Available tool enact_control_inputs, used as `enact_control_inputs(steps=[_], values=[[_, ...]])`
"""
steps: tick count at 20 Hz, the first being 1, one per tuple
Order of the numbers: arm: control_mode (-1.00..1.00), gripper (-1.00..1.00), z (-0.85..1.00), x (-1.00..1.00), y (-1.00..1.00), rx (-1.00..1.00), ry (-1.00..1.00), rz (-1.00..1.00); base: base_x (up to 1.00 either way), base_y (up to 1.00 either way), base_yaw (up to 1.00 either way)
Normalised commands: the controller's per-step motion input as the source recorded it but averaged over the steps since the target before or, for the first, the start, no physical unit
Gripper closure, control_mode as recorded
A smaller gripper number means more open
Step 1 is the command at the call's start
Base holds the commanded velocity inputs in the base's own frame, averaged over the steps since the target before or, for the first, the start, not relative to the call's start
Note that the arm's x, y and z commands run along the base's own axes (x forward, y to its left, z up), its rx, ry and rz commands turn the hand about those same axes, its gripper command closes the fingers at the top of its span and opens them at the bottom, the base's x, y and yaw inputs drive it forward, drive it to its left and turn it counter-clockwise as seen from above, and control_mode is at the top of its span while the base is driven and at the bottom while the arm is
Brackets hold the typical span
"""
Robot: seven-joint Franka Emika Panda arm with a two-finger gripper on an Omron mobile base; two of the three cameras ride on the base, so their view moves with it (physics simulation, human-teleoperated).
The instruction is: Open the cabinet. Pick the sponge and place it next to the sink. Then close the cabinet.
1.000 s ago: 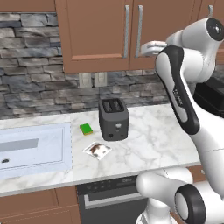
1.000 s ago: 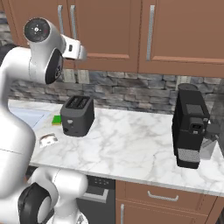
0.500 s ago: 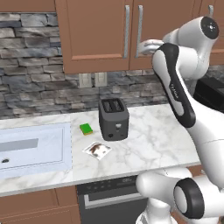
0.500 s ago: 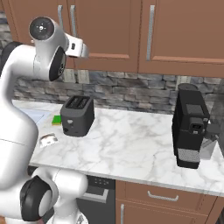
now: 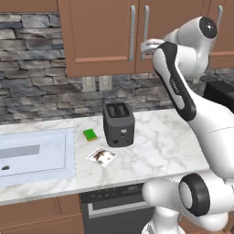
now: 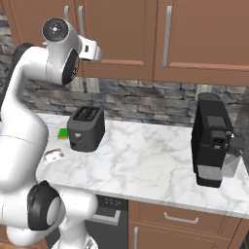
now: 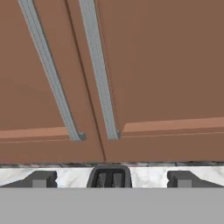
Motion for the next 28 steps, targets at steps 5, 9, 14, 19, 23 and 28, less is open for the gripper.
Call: enact_control_inputs(steps=[5,9,14,19,23,28], values=[[-1.0,-1.0,0.0,0.35,0.0,0.0,0.0,0.0,0.0,0.0,0.0],[-1.0,-1.0,0.0,0.27,0.0,0.0,0.0,0.0,0.0,0.0,0.0],[-1.0,-1.0,0.0,0.08,0.08,0.0,0.0,0.0,0.0,0.0,0.0],[-1.0,-1.0,0.0,0.19,0.04,0.0,0.0,0.0,0.0,0.0,0.0],[-1.0,-1.0,-0.01,0.42,0.0,0.0,0.0,0.0,0.0,0.0,0.0],[-1.0,-1.0,-0.06,0.54,0.0,0.0,0.0,0.0,0.0,0.0,0.0]])
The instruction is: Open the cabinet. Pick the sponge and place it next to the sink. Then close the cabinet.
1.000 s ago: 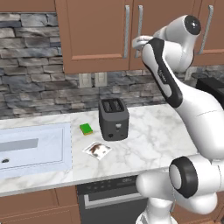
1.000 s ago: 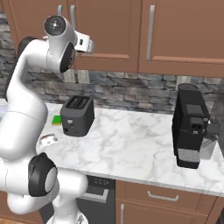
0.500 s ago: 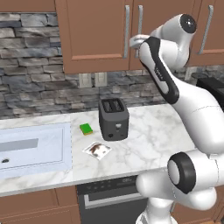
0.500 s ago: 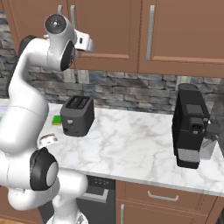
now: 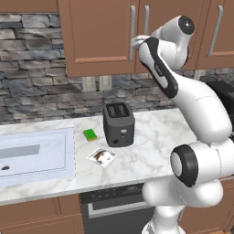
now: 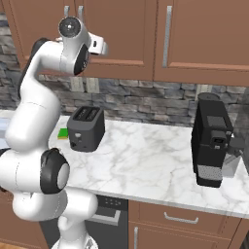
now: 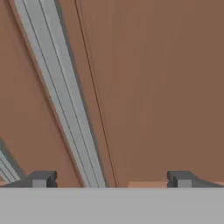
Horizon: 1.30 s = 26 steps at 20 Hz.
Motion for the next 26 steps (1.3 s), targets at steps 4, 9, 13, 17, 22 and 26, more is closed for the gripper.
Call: enact_control_inputs(steps=[4,9,13,17,22,26], values=[[-1.0,-1.0,-0.01,0.42,0.0,0.0,0.0,0.0,0.0,0.0,0.0],[-1.0,-1.0,0.0,0.32,0.0,0.0,0.0,0.0,0.0,0.0,0.0],[-1.0,-1.0,-0.02,0.32,0.0,0.0,0.0,0.0,0.0,0.0,0.0],[-1.0,-1.0,-0.11,0.28,0.0,0.0,-0.06,0.0,0.0,0.0,0.0],[-1.0,-1.0,-0.17,0.3,0.0,0.0,-0.08,0.0,0.0,0.0,0.0],[-1.0,-1.0,-0.18,0.3,0.0,0.0,-0.08,0.0,0.0,0.0,0.0]])
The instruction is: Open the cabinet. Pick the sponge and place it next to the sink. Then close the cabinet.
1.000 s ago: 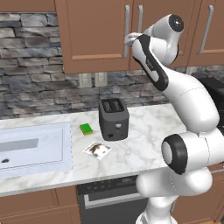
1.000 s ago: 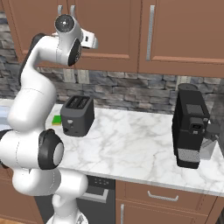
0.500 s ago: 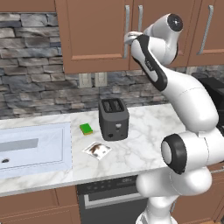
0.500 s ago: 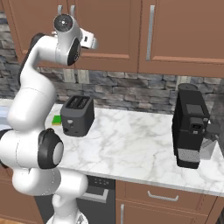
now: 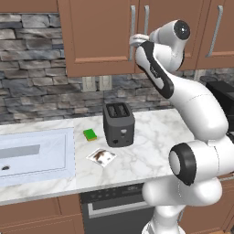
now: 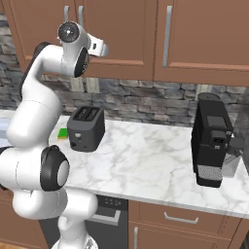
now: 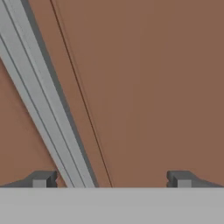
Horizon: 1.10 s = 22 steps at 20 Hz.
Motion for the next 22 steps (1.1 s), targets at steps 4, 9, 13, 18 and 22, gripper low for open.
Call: enact_control_inputs(steps=[4,9,13,18,22], values=[[-1.0,-1.0,-0.03,0.08,0.0,0.0,-0.03,0.0,0.0,0.0,0.0],[-1.0,-1.0,0.0,0.0,0.0,0.0,0.0,0.0,0.0,0.0,0.0],[-1.0,-1.0,0.0,0.0,0.0,0.0,0.0,0.0,0.0,0.0,0.0],[-1.0,1.0,0.0,0.0,0.0,0.0,0.0,0.0,0.0,0.0,0.0],[-1.0,1.0,0.0,0.0,0.0,0.0,0.0,0.0,0.0,0.0,0.0]])
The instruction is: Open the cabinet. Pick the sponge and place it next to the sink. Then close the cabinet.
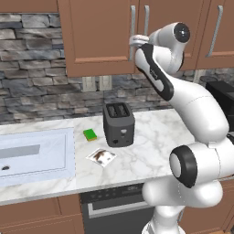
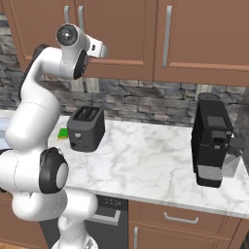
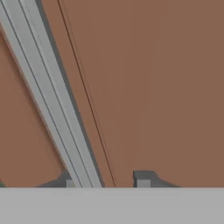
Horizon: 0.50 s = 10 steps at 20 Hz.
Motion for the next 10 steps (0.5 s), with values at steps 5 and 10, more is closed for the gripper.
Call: enact_control_inputs(steps=[5,10], values=[[-1.0,1.0,0.0,0.0,0.0,0.0,0.0,0.0,0.0,0.0,0.0],[-1.0,1.0,0.0,0.0,0.0,0.0,0.0,0.0,0.0,0.0,0.0]])
